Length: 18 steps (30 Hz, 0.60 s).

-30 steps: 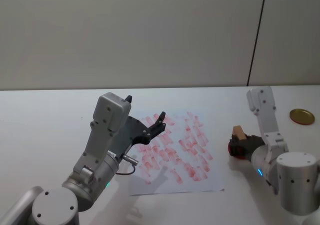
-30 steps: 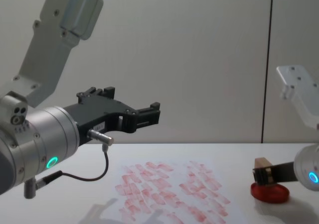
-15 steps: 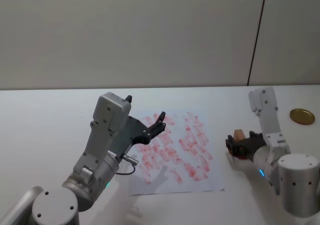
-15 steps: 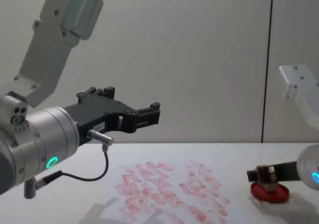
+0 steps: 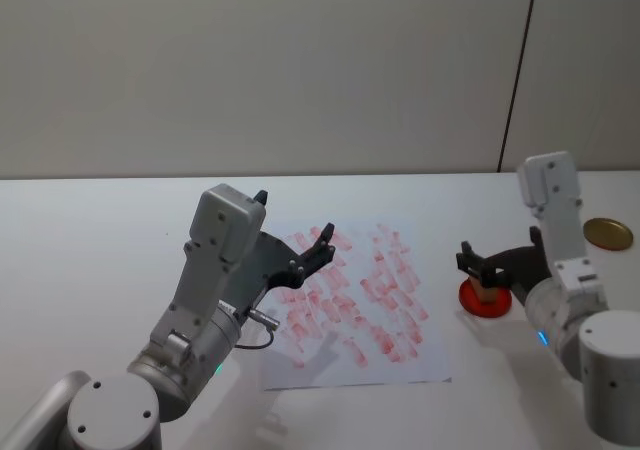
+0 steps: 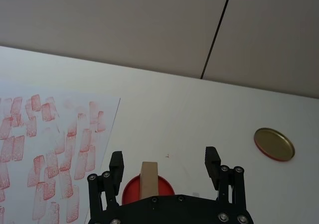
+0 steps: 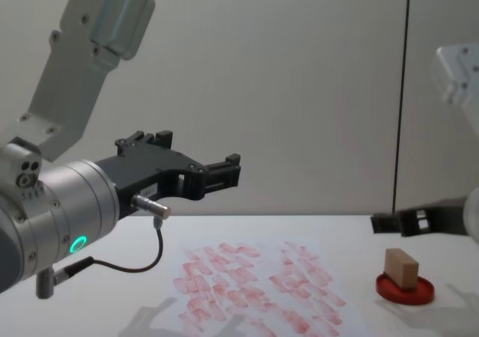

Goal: Use the one hand to pick up the stamp and affix it onto the A4 paper.

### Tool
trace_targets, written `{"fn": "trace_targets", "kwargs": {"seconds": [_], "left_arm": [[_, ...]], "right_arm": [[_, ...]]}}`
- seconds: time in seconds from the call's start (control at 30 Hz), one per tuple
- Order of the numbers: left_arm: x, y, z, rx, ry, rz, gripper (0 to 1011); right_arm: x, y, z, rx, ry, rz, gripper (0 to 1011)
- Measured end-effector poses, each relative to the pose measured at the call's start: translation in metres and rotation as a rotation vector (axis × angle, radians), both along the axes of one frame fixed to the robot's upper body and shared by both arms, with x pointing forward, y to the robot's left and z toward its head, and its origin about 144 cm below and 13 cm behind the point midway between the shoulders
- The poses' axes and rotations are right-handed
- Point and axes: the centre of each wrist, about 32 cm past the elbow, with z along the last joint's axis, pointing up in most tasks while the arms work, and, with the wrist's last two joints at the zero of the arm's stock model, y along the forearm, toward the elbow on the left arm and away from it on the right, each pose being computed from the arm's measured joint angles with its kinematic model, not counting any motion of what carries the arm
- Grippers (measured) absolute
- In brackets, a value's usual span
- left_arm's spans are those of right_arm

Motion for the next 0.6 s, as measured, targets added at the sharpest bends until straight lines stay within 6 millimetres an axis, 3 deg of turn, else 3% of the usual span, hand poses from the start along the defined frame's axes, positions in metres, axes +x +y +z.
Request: {"fn": "trace_targets", "kwargs": {"seconds": [0.6], "left_arm": [[0.000, 0.000, 0.000, 0.000, 0.000, 0.000, 993]], "right_arm": [[-0.020, -0.007, 0.011, -0.027, -0.099, 0.000, 1001]]}}
